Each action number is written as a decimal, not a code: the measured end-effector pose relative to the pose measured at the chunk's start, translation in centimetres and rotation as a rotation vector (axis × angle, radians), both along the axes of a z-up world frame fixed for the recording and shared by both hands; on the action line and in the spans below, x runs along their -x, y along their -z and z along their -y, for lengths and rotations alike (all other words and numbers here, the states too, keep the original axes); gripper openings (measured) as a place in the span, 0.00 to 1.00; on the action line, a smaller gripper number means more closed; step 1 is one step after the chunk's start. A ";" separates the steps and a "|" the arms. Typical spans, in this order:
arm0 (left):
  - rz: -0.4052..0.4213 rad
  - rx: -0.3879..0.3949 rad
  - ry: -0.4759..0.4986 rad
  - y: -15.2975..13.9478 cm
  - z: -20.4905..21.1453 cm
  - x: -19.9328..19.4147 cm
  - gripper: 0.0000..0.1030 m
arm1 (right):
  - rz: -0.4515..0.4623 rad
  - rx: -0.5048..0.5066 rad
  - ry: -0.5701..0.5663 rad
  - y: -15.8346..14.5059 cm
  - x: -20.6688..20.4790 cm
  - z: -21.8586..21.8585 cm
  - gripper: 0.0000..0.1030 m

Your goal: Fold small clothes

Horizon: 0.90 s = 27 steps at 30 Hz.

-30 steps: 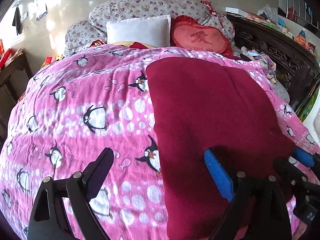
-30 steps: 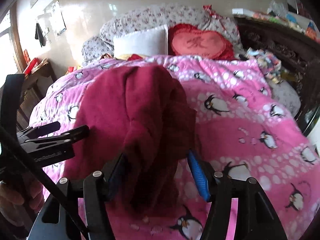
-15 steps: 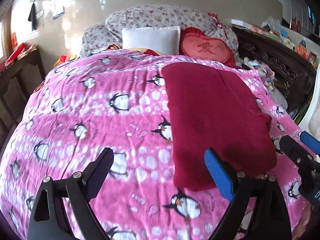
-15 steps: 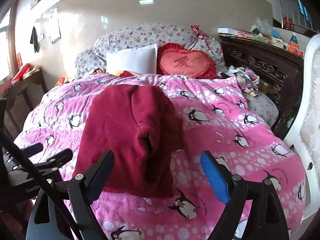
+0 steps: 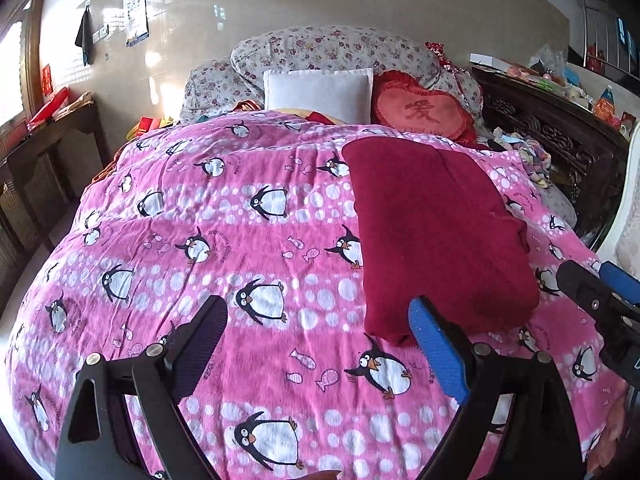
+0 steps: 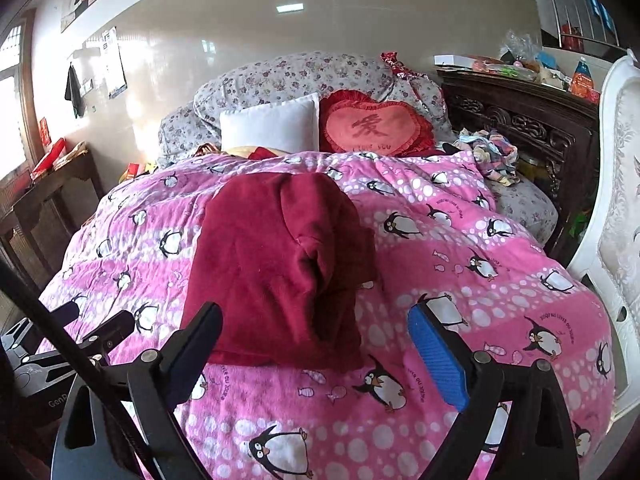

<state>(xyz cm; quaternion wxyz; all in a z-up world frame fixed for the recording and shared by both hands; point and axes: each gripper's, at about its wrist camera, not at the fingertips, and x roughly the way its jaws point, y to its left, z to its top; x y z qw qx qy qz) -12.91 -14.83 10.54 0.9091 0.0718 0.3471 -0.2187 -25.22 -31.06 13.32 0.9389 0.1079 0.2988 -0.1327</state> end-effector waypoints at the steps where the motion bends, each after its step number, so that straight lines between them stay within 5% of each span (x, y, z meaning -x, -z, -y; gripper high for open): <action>1: -0.005 -0.002 0.002 0.1 0.1 -0.1 0.89 | 0.004 -0.001 -0.001 -0.1 0.0 0.0 0.94; 13: -0.374 0.269 0.126 4.6 3.4 -8.7 0.89 | -0.065 -0.132 0.023 4.4 -7.0 7.1 1.00; 20: -0.522 0.339 0.194 7.2 8.0 -12.2 0.90 | -0.084 -0.410 -0.117 9.0 -11.5 10.4 0.98; 21: -0.532 0.354 0.206 7.5 8.5 -12.2 0.90 | -0.067 -0.458 -0.134 9.4 -11.6 10.5 0.92; 22: -0.521 0.361 0.216 7.5 8.8 -12.0 0.85 | -0.034 -0.498 -0.159 9.4 -11.6 10.4 0.68; 23: -0.504 0.365 0.229 7.2 9.0 -11.7 0.76 | -0.014 -0.505 -0.181 9.1 -11.5 10.1 0.55; 27: -0.413 0.324 0.288 4.5 8.6 -10.0 0.52 | -0.017 -0.314 -0.210 5.8 -10.5 6.7 0.44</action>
